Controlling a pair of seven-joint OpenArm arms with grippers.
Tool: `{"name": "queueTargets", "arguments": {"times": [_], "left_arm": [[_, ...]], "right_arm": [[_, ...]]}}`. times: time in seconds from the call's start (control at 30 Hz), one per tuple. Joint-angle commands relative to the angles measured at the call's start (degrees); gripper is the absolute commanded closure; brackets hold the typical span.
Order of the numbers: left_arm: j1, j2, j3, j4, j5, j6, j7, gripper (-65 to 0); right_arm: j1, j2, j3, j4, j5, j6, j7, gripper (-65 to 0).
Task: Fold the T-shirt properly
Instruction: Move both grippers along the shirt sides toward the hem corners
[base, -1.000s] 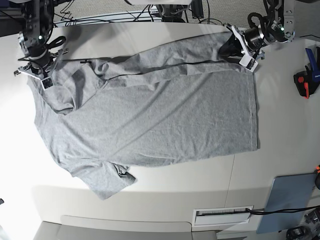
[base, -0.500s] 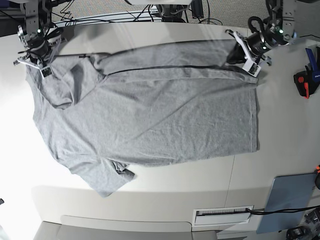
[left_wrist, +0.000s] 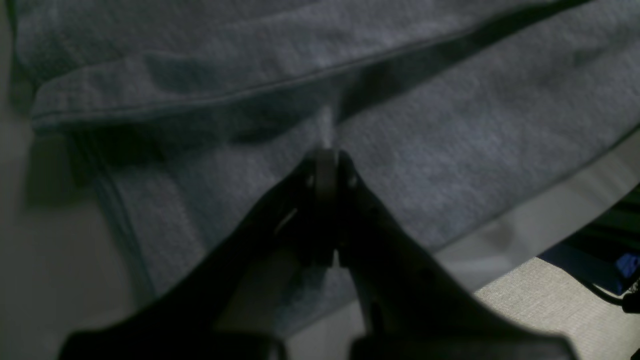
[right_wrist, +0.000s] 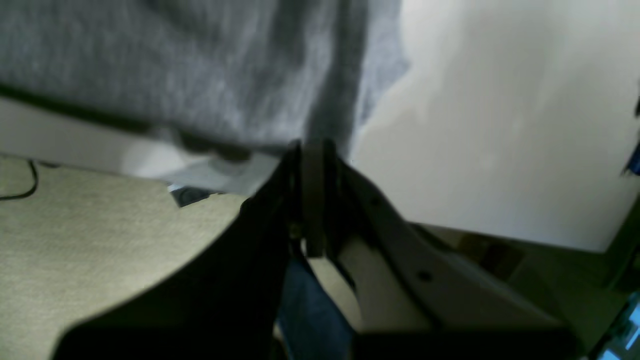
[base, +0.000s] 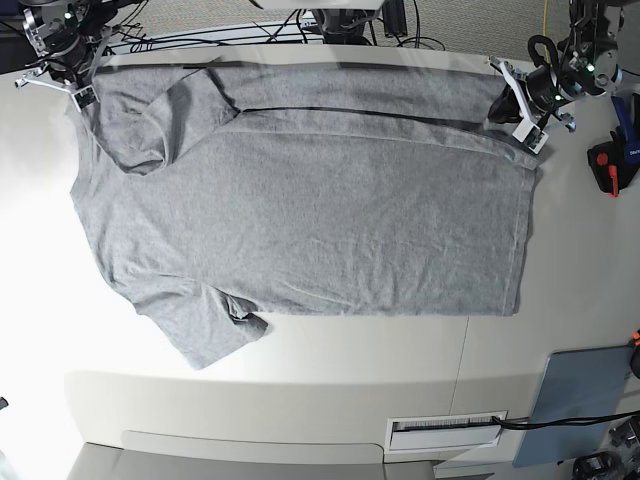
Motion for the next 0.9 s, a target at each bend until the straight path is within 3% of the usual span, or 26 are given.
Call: {"name": "queueTargets", "arguments": {"times": [0.0, 0.23, 0.4, 0.6, 0.87], "left_arm": [[1.4, -0.8, 0.1, -1.0, 3.9, 0.8, 7.1, 0.0], [1.4, -0.8, 0.1, -0.8, 2.9, 0.9, 7.1, 0.0], [1.4, -0.8, 0.1, -0.8, 1.4, 0.8, 7.1, 0.0], [1.4, -0.8, 0.1, -0.8, 0.4, 0.8, 7.2, 0.0], [2.9, -0.8, 0.1, -0.7, 0.4, 0.8, 10.1, 0.0]], "right_arm": [[-0.7, 0.8, 0.9, 1.6, -0.4, -0.7, 0.5, 0.0], [0.1, 0.8, 1.0, 7.7, 1.6, -2.9, 1.9, 0.0], [4.2, 0.8, 1.0, 4.1, 5.3, -2.7, 3.3, 0.0], [9.0, 0.8, 0.8, -4.3, 7.1, 0.3, 3.8, 0.0], [8.1, 0.8, 0.8, -5.6, 6.1, 1.1, 1.2, 0.0]]}}
